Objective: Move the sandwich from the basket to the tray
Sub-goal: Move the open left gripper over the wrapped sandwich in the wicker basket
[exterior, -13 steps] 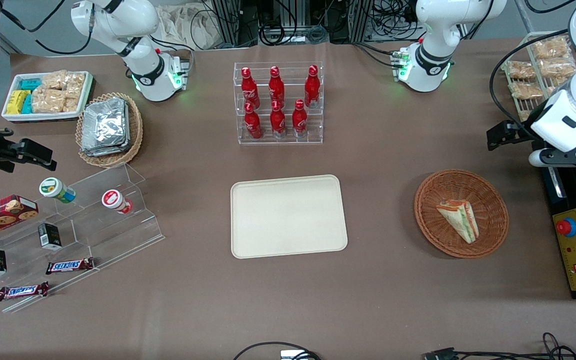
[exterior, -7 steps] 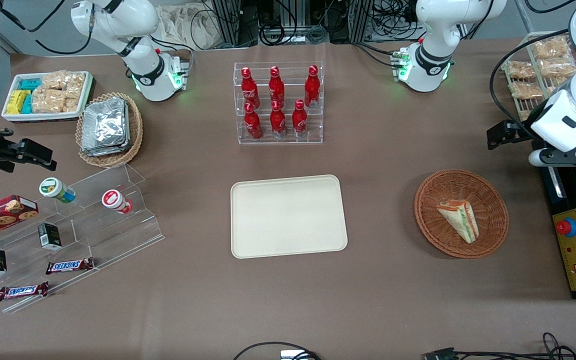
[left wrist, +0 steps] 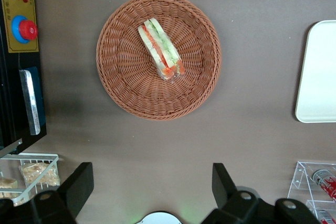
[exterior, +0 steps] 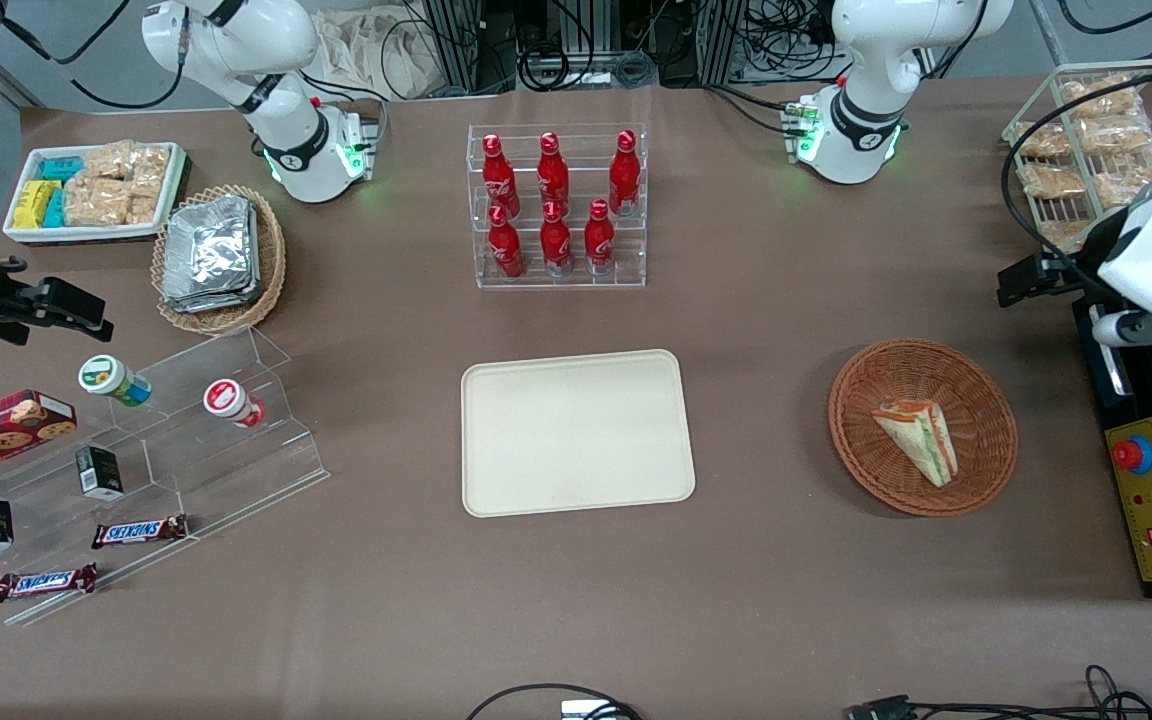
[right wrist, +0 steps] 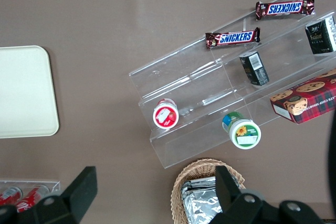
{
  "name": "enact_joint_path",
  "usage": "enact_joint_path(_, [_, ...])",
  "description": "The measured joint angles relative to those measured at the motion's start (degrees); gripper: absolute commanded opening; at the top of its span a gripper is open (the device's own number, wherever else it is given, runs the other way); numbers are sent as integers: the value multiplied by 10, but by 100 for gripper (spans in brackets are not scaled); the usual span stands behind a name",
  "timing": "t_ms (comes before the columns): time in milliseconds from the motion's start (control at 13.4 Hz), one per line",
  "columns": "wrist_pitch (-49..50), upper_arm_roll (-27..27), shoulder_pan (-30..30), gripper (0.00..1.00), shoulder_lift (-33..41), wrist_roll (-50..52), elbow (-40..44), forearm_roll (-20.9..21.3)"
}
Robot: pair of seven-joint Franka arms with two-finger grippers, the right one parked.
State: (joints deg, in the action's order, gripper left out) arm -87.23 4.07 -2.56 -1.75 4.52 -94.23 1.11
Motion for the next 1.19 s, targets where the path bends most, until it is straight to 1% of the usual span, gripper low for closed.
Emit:
enact_joint_path(298, [-7, 0, 0, 100, -53, 79, -1, 0])
enact_joint_path(596, [-55, 2, 2, 100, -131, 154, -1, 0])
enact_joint_path(894, [-96, 3, 2, 100, -192, 188, -1, 0])
enact_joint_path(1193, [-140, 1, 0, 100, -244, 193, -1, 0])
